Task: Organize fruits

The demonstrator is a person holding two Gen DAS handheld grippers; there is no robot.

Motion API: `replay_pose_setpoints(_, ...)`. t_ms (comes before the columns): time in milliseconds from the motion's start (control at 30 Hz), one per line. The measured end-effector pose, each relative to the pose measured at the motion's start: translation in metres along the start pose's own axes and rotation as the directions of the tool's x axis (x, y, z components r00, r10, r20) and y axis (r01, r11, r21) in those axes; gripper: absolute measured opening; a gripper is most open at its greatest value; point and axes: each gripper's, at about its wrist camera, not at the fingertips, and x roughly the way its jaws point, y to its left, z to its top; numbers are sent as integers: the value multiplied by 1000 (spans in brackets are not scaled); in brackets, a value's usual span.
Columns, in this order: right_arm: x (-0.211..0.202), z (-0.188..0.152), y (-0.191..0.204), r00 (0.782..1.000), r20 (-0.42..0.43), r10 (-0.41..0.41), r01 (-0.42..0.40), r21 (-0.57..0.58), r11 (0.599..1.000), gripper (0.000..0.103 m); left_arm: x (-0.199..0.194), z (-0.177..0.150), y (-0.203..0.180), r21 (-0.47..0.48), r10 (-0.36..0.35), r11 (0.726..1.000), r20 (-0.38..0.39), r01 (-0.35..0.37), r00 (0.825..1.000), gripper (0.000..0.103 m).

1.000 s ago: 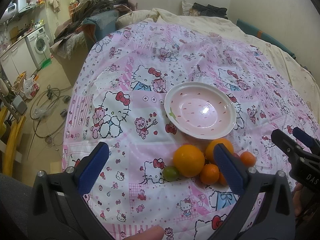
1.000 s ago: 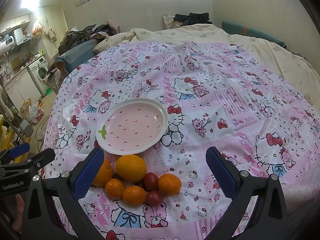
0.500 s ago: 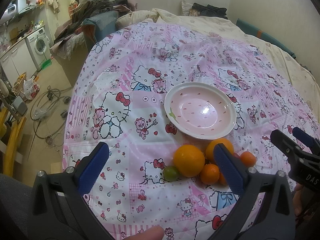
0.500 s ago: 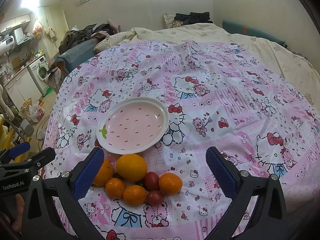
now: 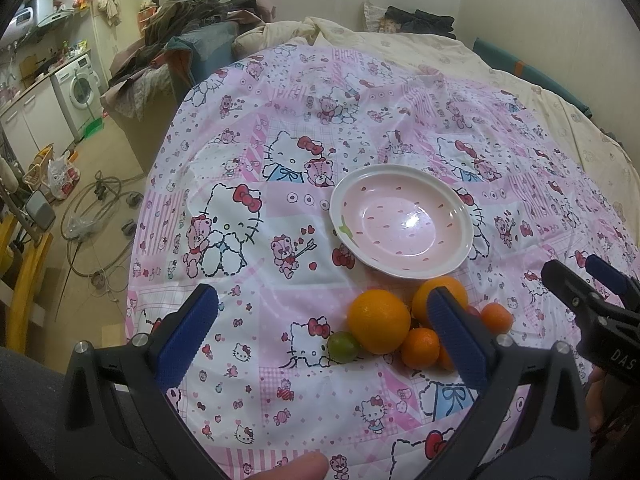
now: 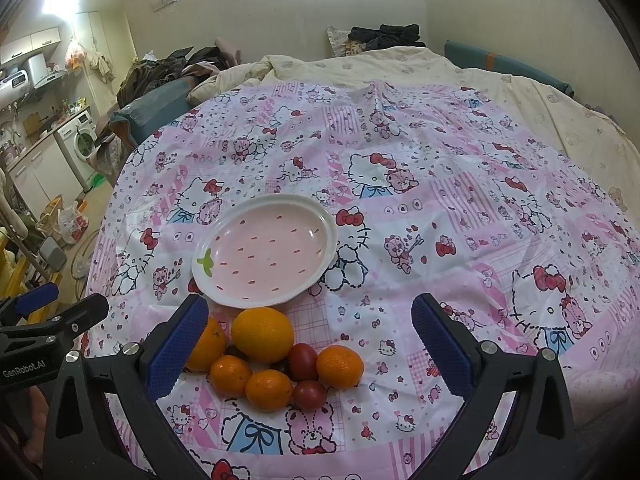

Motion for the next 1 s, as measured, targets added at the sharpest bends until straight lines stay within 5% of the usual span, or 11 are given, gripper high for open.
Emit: replay_pose_setpoints(1000,2,0,-5,1000,-17,9,-9,12,1000,103,4,0,3,23,40,999,-31,-40,999,103)
